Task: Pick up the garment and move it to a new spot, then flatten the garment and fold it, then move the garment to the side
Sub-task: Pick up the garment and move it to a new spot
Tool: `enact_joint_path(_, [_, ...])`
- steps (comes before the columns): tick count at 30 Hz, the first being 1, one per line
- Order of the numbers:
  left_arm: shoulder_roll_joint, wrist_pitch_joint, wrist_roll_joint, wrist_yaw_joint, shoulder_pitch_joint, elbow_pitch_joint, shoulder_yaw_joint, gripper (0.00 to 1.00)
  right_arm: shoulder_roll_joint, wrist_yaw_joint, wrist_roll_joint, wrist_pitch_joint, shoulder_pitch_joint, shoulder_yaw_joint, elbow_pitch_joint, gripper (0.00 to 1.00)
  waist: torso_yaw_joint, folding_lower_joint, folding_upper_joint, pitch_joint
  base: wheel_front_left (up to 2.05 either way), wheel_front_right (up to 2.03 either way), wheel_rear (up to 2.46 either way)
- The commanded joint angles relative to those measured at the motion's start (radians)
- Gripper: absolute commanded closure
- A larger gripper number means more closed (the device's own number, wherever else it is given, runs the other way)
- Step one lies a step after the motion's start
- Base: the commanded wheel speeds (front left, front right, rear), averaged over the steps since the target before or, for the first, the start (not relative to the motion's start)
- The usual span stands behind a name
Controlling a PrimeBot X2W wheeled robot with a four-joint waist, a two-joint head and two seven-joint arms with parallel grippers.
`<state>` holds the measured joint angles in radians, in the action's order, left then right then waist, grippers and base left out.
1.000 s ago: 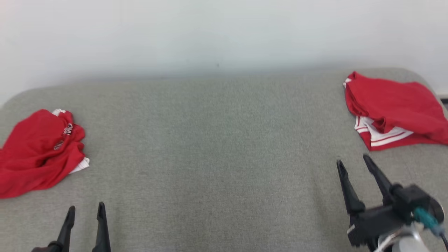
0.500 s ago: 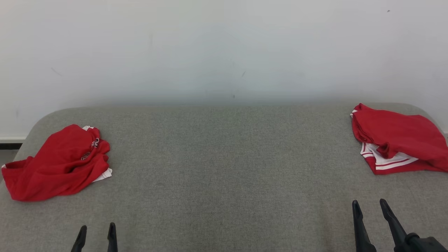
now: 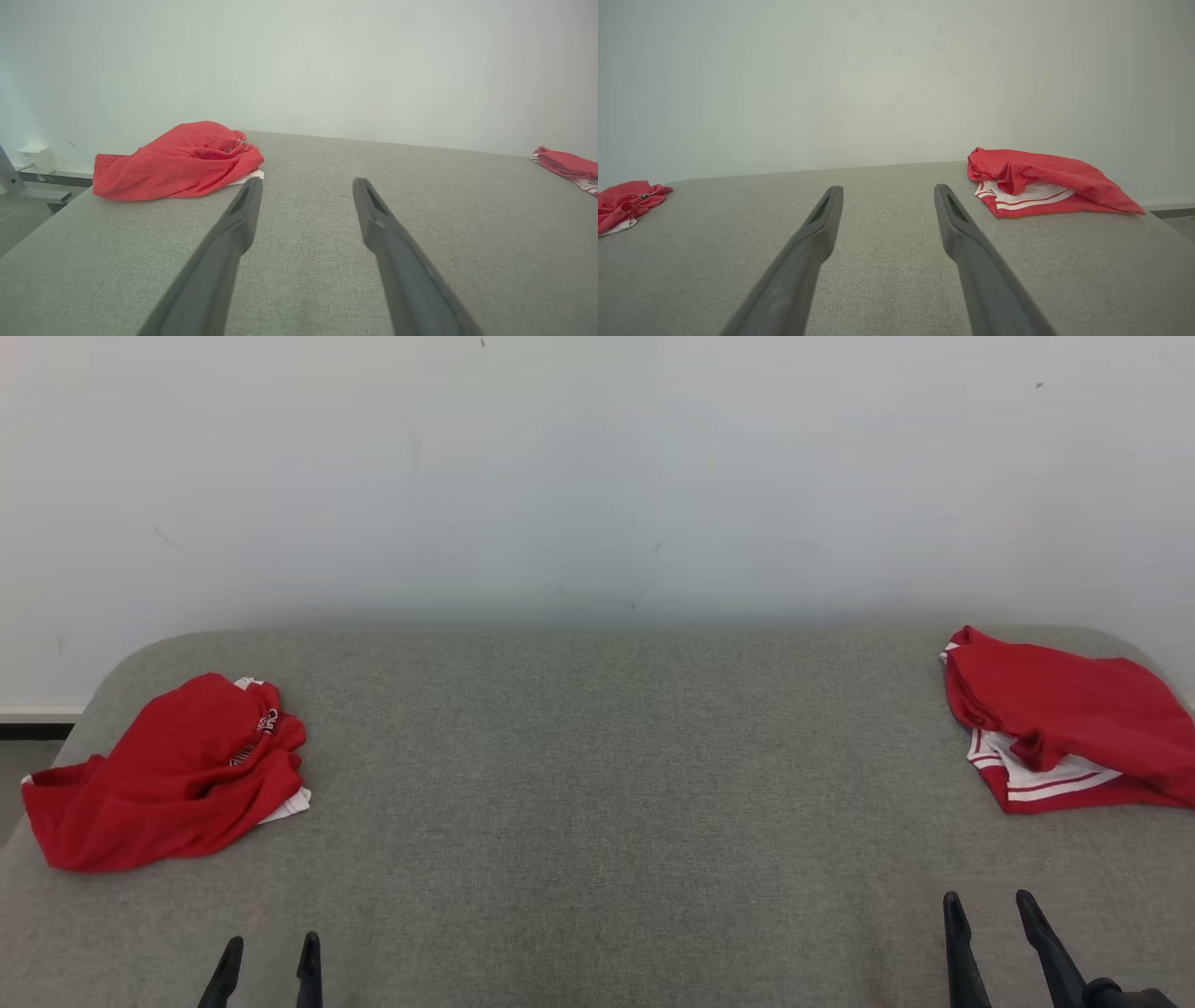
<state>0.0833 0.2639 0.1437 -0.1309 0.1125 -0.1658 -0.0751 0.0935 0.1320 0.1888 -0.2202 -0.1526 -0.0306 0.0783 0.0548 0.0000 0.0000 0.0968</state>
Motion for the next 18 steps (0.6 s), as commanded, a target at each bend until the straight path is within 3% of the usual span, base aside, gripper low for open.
enact_joint_path(1, [0.008,0.000,0.005,0.001,-0.005,-0.001,-0.003,0.00,-0.004,-0.002,0.001,-0.001,-0.013,0.000,0.001,0.00,0.014,0.0000,0.0000,-0.001,0.00,0.00,0.00])
enact_joint_path(9, [0.024,0.000,-0.001,0.006,-0.030,-0.008,-0.020,0.00,-0.017,-0.002,0.016,-0.007,-0.015,0.017,0.018,0.00,0.131,0.0000,0.0000,-0.005,0.00,0.00,0.00])
enact_joint_path(18, [0.047,0.000,0.007,0.020,-0.048,-0.012,-0.050,0.00,-0.028,-0.002,0.025,-0.018,0.014,0.047,0.064,0.00,0.331,0.0000,0.0000,-0.033,0.00,0.00,0.00])
